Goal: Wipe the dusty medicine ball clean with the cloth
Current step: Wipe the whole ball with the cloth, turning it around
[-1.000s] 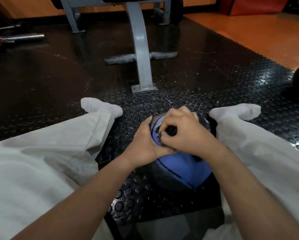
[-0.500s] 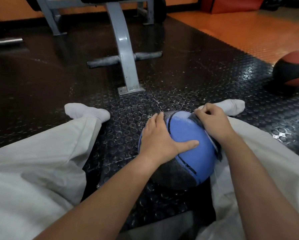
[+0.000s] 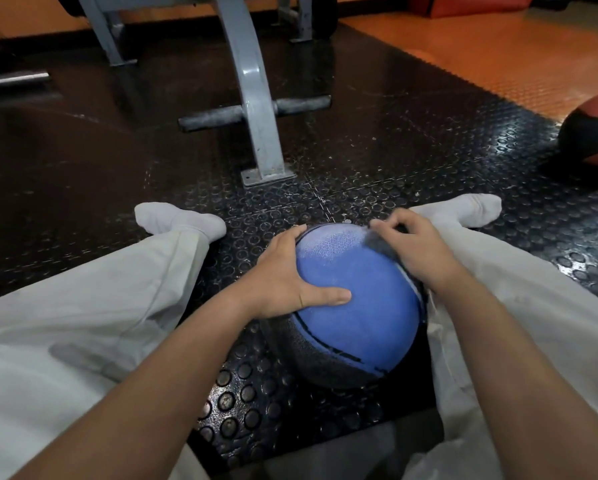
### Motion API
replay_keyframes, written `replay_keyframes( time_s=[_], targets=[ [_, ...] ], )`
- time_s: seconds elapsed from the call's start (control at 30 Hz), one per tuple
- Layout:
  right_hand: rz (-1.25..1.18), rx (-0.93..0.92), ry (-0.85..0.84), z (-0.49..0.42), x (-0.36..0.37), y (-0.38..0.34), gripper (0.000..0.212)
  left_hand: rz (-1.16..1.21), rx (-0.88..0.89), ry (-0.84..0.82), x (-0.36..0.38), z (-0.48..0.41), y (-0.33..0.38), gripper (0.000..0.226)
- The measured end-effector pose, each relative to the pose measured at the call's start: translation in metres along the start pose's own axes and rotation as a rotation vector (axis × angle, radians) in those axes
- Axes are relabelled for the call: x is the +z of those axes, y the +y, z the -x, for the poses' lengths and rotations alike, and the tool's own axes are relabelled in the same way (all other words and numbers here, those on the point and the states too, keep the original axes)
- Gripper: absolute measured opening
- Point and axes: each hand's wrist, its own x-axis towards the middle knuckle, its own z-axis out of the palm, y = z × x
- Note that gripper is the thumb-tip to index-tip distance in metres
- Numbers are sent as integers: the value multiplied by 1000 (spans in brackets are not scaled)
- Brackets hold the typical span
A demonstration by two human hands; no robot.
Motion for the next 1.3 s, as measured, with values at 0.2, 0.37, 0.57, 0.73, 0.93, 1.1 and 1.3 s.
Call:
replay_keyframes(
  time_s=[0.2,0.37,0.57,0.73,0.93,1.1,1.3],
  targets=[
    [-53,120,20,-1,4,-4,37,-1,14,21,3,8,-5,124],
    [530,-448,-181,28,41,-65,33,-17,8,58,9,3,5,129],
    [361,-381,-230,30,24,-56,23,12,21,51,12,7,2,133],
    [-101,111,-67,0,-2,-1,31,49,3,68,12,11,-1,124],
    [-88,55,-12,6,12,-23,28,50,-12,72,8,9,-4,126],
    [754,-499,-191,30,62,-73,13,55,46,89,7,3,-6,128],
    [545,-200,-154,24,32,-64,53,-2,53,64,8,12,-13,137]
  ],
)
